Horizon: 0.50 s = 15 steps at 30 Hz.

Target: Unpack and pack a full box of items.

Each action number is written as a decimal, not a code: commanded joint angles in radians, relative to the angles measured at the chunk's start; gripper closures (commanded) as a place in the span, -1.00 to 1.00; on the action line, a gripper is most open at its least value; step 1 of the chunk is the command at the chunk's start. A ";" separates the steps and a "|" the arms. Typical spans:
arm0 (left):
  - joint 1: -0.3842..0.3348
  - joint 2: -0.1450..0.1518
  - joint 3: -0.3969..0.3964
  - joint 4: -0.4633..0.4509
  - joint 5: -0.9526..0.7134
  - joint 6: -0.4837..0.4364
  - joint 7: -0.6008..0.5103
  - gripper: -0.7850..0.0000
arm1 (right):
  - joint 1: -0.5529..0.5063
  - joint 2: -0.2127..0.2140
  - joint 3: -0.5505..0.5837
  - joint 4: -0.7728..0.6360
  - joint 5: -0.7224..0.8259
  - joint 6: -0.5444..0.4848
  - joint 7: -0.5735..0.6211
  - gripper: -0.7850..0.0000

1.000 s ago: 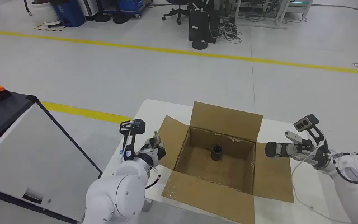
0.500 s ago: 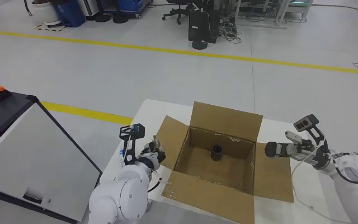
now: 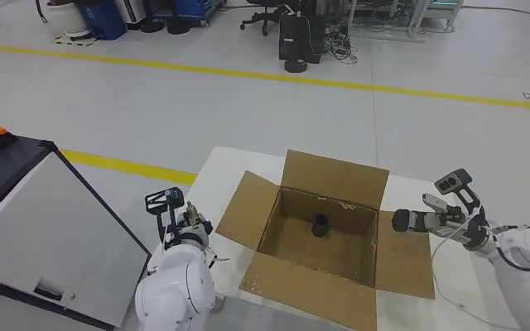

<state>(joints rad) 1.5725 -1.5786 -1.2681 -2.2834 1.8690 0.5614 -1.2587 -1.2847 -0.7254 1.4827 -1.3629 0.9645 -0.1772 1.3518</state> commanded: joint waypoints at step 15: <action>-0.222 -0.185 -0.125 0.336 0.147 -0.194 -0.195 1.00 | 0.000 0.000 0.000 0.000 0.000 0.000 0.000 -1.00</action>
<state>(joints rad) 1.3807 -1.7550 -1.3813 -1.9880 2.0087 0.3749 -1.4456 -1.2847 -0.7254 1.4826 -1.3630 0.9645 -0.1772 1.3518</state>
